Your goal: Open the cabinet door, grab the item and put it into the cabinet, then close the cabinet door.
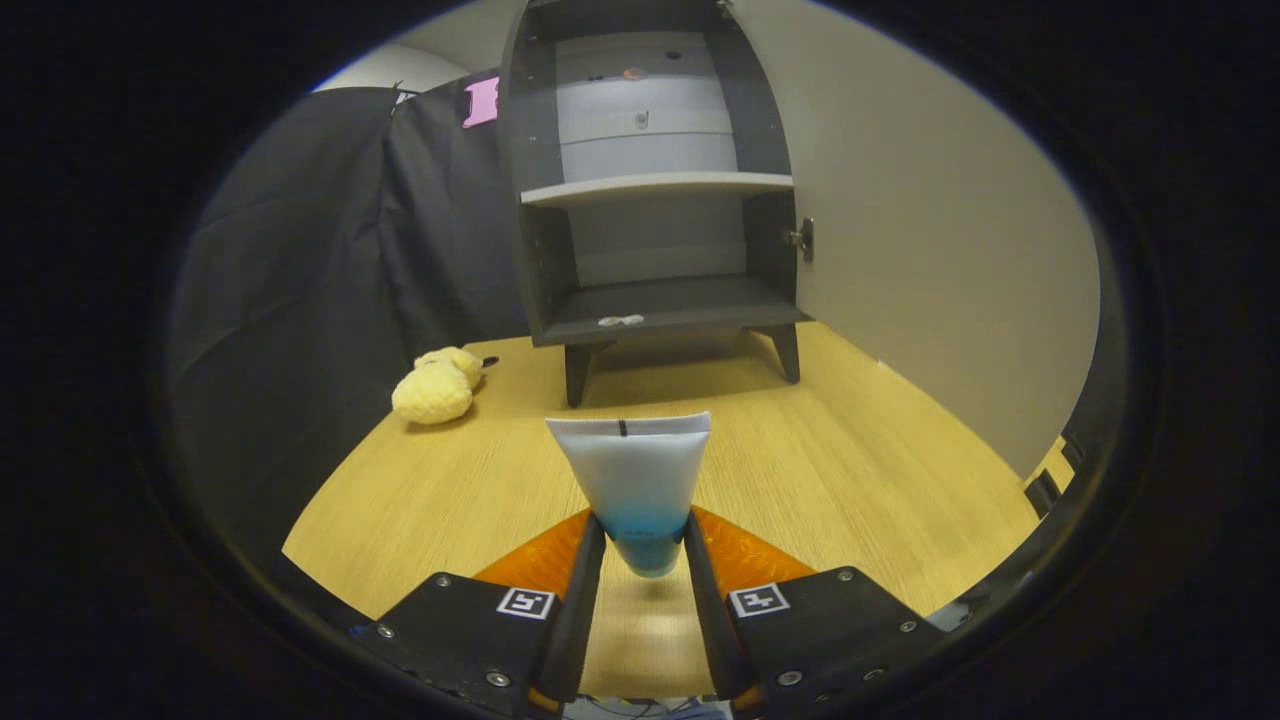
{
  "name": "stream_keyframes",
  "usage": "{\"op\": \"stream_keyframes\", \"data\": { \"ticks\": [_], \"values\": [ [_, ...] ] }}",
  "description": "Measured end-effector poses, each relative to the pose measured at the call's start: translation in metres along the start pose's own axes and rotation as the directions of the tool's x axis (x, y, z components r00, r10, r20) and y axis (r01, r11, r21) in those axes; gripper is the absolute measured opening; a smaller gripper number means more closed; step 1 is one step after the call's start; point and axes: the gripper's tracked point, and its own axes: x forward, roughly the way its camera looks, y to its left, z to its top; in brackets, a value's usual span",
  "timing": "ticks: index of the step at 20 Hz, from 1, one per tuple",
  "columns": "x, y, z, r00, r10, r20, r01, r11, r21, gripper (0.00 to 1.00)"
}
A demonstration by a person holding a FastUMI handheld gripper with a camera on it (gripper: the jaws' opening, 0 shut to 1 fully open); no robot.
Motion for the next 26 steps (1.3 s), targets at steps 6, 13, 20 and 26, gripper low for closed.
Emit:
{"op": "stream_keyframes", "data": {
  "ticks": [6,13,20,26],
  "values": [
    [-0.011,-0.003,0.071,0.996,0.011,0.091,-0.008,1.000,-0.026,0.49],
    [-0.013,-0.003,0.141,0.986,0.017,0.167,-0.009,0.999,-0.049,0.49],
    [-0.005,-0.002,0.206,0.975,0.030,0.218,-0.018,0.998,-0.054,0.49],
    [0.009,0.001,0.267,0.962,0.041,0.270,-0.027,0.998,-0.056,0.49]
  ]
}}
